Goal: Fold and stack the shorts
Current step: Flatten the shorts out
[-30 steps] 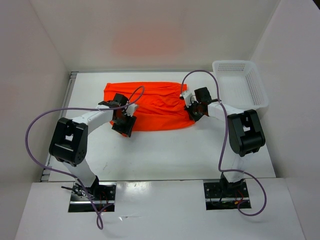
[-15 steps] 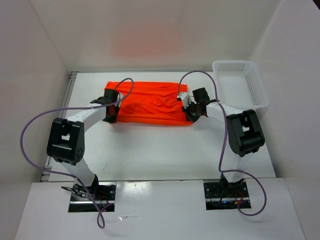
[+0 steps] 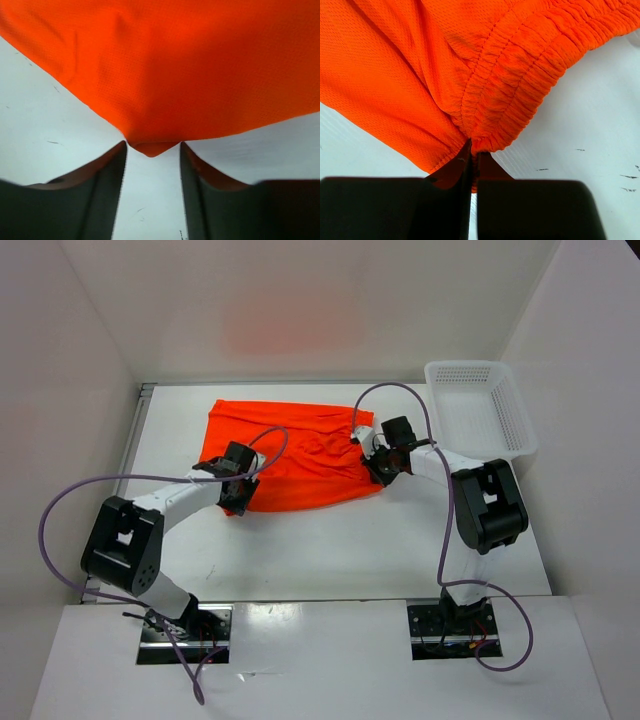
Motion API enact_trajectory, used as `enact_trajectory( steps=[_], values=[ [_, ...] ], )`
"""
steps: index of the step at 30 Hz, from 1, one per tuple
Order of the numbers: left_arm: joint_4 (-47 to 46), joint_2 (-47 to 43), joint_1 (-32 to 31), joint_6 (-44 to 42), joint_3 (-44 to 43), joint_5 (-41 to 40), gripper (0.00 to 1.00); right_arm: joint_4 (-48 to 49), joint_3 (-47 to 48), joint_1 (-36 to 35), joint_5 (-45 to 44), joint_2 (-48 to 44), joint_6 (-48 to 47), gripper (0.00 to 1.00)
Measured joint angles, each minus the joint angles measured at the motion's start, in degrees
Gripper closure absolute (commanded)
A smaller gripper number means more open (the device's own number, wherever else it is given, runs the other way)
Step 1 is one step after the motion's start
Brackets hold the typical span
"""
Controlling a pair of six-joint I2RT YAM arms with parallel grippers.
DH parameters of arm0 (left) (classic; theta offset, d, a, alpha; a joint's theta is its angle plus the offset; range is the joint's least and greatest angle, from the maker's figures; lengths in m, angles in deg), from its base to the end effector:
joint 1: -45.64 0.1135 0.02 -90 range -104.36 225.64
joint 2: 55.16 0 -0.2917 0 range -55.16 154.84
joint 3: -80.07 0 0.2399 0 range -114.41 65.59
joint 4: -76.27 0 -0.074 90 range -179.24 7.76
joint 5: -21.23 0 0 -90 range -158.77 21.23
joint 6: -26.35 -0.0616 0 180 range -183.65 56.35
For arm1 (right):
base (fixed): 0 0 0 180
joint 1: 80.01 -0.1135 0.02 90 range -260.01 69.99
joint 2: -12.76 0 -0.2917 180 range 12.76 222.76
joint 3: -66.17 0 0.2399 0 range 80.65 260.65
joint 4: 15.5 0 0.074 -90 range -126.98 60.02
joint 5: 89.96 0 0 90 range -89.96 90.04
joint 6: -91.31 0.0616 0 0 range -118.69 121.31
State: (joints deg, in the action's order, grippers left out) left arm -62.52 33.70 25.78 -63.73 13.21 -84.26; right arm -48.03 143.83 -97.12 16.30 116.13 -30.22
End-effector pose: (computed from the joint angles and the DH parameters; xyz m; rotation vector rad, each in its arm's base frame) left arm 0.2847 -0.0853 0.1962 0.3709 2.6014 0.2445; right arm 0.3521 0.1264 0.1800 -1.1426 2.2771 0.2699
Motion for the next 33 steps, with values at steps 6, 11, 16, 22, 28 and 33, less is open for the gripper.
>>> enact_trajectory(
  steps=[6,11,16,22,28,33],
  values=[
    [2.6,0.6,2.3,0.1,-0.4,2.4,0.28,0.0,0.0,0.0,-0.7,0.0,-0.1,1.0],
    [4.3,1.6,4.2,0.3,-0.5,3.8,0.27,-0.1,0.0,0.0,-0.9,0.0,-0.4,1.0],
    [3.3,3.8,6.2,0.3,-0.6,3.3,0.35,-0.1,-0.2,0.0,-1.1,-0.1,-0.9,1.0],
    [-0.5,7.0,11.5,0.3,-2.6,0.7,0.95,-2.6,-0.2,0.0,-1.0,-0.9,-4.4,1.0],
    [-1.5,6.3,11.9,0.2,-3.3,-2.3,1.0,-9.4,-0.2,0.1,-1.0,-2.6,-11.6,1.0],
    [-0.7,-1.9,14.0,0.2,-4.2,-4.7,1.0,-15.0,-0.2,0.2,-0.6,-5.3,-15.9,1.0]
  ],
)
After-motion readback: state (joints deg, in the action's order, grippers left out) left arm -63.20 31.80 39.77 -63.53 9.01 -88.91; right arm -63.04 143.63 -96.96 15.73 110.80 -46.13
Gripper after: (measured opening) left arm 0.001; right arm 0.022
